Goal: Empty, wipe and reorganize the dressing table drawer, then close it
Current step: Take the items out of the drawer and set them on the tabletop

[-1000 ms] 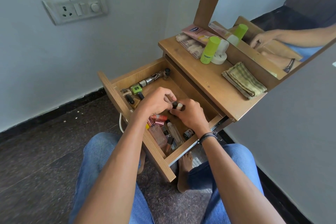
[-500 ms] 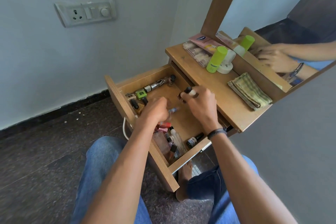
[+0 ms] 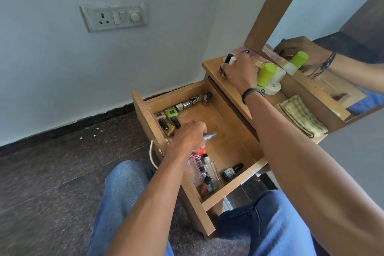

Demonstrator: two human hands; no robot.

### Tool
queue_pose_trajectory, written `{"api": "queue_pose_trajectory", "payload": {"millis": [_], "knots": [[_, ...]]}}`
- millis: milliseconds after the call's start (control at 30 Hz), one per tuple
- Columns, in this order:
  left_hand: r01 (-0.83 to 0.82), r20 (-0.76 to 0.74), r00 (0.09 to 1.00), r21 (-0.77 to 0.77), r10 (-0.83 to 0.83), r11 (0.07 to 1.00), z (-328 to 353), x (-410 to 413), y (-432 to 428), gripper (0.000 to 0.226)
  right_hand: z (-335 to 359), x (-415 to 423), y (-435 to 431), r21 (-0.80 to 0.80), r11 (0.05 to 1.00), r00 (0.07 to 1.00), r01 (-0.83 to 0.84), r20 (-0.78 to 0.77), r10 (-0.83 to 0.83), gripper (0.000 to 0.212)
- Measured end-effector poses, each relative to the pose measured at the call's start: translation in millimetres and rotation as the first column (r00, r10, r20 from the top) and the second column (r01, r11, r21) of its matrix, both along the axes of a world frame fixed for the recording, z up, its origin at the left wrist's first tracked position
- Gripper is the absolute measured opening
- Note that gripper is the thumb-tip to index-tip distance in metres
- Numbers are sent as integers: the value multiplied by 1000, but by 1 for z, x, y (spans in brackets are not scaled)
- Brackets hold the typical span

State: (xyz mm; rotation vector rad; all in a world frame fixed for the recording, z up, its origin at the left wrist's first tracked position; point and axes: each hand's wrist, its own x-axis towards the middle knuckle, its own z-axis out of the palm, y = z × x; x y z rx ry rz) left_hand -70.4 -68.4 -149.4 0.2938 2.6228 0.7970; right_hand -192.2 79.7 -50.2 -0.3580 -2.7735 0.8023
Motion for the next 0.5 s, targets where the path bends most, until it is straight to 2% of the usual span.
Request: {"api": "queue_pose_trajectory", "payload": {"millis": [200, 500], "knots": [[7, 36, 999, 31, -8, 999, 0, -1, -1, 52, 0, -11, 2, -16, 1000, 1000, 25, 11, -25, 41], [4, 14, 1000, 3, -4, 1000, 3, -4, -1, 47, -5, 0, -3, 3, 999, 996, 54, -75, -54, 48]]}}
